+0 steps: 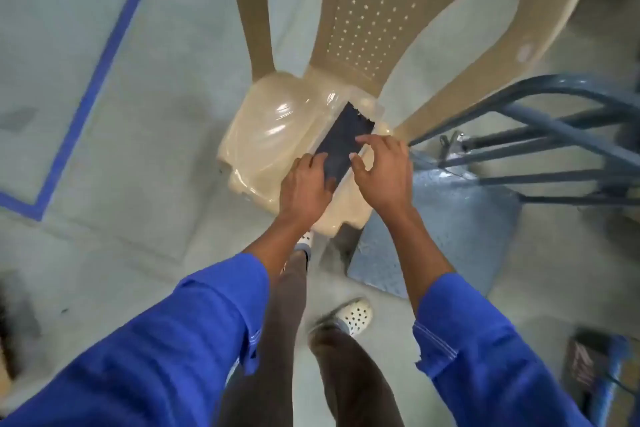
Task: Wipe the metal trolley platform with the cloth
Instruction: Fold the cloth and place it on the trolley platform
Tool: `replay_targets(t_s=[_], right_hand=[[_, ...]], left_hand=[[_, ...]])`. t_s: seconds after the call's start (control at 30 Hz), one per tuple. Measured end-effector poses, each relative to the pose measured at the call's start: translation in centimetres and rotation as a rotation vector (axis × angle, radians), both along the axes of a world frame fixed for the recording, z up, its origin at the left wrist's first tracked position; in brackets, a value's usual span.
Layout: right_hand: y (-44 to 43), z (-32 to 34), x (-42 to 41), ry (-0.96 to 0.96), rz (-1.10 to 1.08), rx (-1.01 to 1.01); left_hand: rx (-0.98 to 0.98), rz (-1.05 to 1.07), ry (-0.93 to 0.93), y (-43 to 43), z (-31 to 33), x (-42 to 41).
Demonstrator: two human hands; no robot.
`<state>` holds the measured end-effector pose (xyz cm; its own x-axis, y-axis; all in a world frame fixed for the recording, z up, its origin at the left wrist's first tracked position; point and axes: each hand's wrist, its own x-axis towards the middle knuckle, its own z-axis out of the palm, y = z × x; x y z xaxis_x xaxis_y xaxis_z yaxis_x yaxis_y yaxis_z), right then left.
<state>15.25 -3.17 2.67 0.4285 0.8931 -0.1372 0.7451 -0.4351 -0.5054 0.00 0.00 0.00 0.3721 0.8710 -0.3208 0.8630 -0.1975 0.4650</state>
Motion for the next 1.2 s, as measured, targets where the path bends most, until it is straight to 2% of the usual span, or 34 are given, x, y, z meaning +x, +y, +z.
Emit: replay_targets(t_s=[0.13, 0.2, 0.37, 0.47, 0.7, 0.9, 0.97, 1.1, 1.2], right_hand=[[4.5, -7.6, 1.9, -0.051, 0.097, -0.199], [6.1, -10.1, 2.5, -0.098, 0.173, -0.266], [7.4, -12.6, 2.6, -0.285, 0.337, -0.523], [7.8, -13.5, 2.2, -0.375, 0.348, -0.547], [8.8, -14.7, 2.2, -0.434, 0.373, -0.452], [9.4, -14.4, 3.0, -0.244, 0.399, -0.398], [8.9, -13.7, 3.7, -0.174, 0.341, -0.286], [6.5, -11.1, 4.9, -0.108, 0.201, 0.095], [4.2, -8.0, 5.2, -0.073, 0.100, 0.305]], left_hand=[[-0.124, -0.143, 0.158, 1.8, -6.3, 1.9], [-0.152, -0.134, 0.191, 2.1, -8.2, 2.5], [-0.131, -0.175, 0.267, 2.1, -10.2, 3.0], [-0.112, -0.225, 0.301, 2.0, -11.0, 3.1], [-0.129, -0.225, 0.259, 2.6, -12.1, 3.5], [-0.167, -0.108, 0.096, 3.6, -11.2, 3.6], [-0.119, -0.039, 0.017, 3.5, -10.3, 3.4], [0.058, 0.086, -0.162, 2.4, -7.3, 2.9], [0.186, 0.123, -0.272, 1.0, -4.2, 2.9]])
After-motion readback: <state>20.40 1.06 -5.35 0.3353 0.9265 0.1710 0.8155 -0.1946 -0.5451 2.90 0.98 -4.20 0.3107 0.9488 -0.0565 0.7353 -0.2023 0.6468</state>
